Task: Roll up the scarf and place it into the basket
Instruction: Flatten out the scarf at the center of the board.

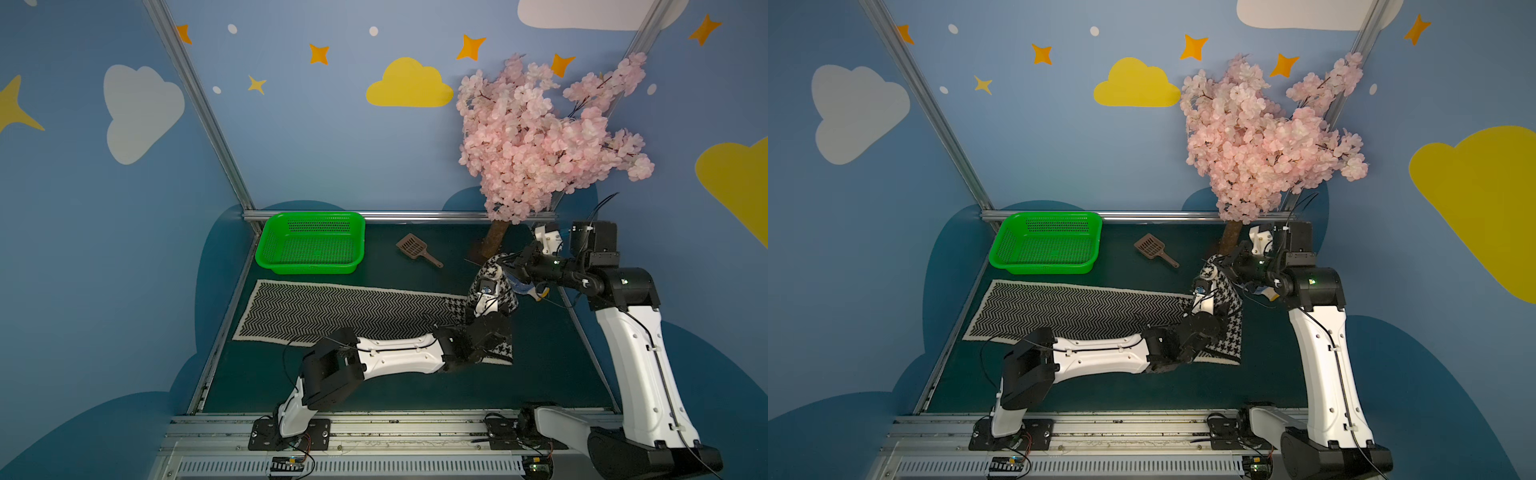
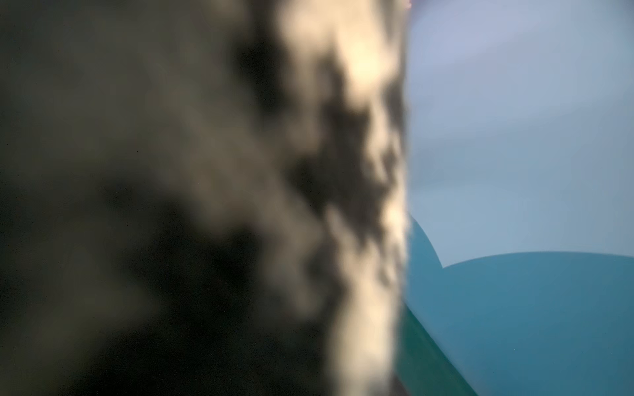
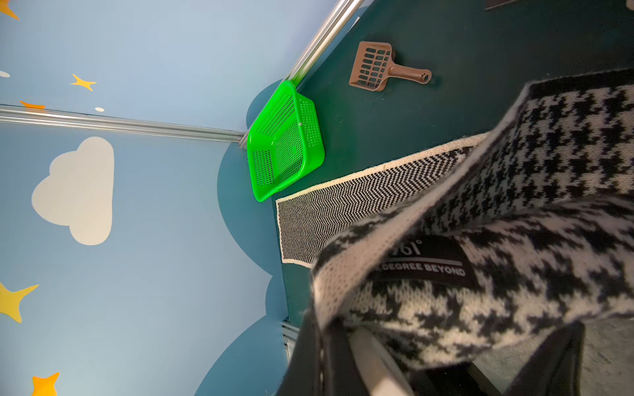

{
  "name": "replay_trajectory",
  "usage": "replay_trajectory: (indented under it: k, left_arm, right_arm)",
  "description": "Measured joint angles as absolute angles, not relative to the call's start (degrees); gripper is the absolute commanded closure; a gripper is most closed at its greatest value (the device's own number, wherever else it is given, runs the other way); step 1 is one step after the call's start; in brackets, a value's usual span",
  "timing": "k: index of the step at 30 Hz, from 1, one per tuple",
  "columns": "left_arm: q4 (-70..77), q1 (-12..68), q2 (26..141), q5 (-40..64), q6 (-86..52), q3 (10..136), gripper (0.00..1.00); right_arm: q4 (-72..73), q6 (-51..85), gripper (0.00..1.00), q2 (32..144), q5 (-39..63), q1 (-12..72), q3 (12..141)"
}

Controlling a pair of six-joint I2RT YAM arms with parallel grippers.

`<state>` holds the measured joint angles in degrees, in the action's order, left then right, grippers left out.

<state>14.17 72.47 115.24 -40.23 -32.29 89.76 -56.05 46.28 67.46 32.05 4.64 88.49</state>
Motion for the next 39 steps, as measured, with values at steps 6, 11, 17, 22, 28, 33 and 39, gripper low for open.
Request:
replay_trajectory:
  k: [6,11,17,22,28,33,39]
  left_arm:
    - [15.75,72.05,113.45,-39.62,-31.29,89.76,0.69]
    - [16.03,72.05,113.47,-37.54,-30.98,89.76,0.65]
    - [16.82,72.05,113.27,-35.92,-31.35,88.75,0.93]
    - [15.49,71.92,112.27,-35.90,-29.52,87.50,0.97]
    - [10.50,68.95,105.19,-33.01,-28.29,87.48,0.97]
    - [6.44,62.22,97.23,-28.03,-28.86,87.59,0.97]
    - [-4.14,58.28,91.74,-25.28,-29.45,88.40,0.97]
  right_arm:
    - [-54.87,46.30,1.00,66.67,32.42,4.25,87.24]
    - [-54.02,46.30,1.00,66.46,32.53,3.81,86.11]
    - [-53.21,46.28,1.00,66.46,32.67,3.07,85.97]
    - [-52.10,45.69,1.00,66.50,32.75,2.50,85.03]
    - [-48.49,45.23,1.00,66.74,34.33,1.69,81.65]
    - [-45.12,45.30,0.60,67.53,36.27,1.56,79.99]
    - [-41.39,43.18,0.19,67.57,36.91,-0.21,80.05]
